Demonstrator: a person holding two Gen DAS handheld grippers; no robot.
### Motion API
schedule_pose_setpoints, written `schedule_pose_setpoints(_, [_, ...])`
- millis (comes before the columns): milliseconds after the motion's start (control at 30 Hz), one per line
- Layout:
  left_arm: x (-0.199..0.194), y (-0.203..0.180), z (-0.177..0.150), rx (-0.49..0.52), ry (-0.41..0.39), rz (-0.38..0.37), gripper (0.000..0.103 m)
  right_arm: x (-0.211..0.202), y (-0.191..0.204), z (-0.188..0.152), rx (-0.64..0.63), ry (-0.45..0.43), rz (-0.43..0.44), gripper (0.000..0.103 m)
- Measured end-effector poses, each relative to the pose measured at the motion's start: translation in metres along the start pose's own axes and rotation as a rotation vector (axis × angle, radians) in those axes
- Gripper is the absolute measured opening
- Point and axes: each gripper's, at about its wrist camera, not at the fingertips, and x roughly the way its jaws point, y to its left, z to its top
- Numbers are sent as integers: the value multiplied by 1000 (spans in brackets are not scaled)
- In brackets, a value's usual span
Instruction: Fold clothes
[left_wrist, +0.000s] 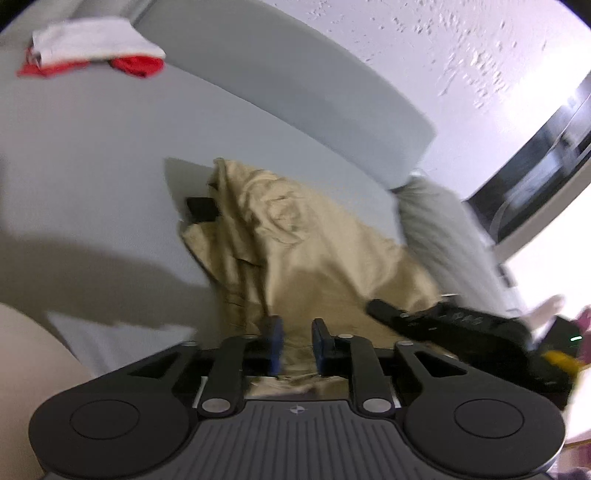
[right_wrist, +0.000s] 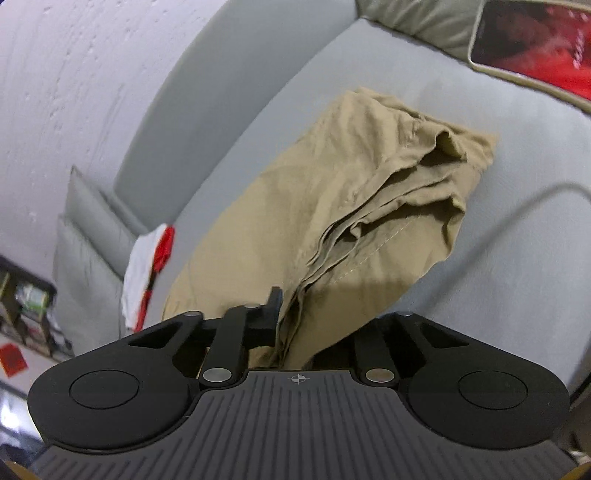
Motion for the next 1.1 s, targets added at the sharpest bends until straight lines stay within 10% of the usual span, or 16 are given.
schedule_pose_setpoints(167, [-43, -10, 9, -5, -57, -132, 48, -44, -3, 17, -137, 54, 47, 9])
schedule_pose_setpoints(333, [-34, -16, 37, 33, -107, -79, 69, -67, -56, 35, -43, 233, 53, 11])
schedule_pose_setpoints(600, [61, -33, 52, 271, 164, 9, 76, -61, -115, 19, 141, 239, 161, 13])
schedule_pose_setpoints(767, [69, -42, 46, 314, 203, 2, 27, -57, -121, 21, 170, 249, 184, 13])
schedule_pose_setpoints(933, [36, -59, 29, 308, 102, 55, 21, -60, -98, 20, 113, 233, 111, 15])
schedule_pose_setpoints(1100, [1, -54, 19, 110, -86, 52, 19, -63, -19, 36, -246, 78, -27, 9])
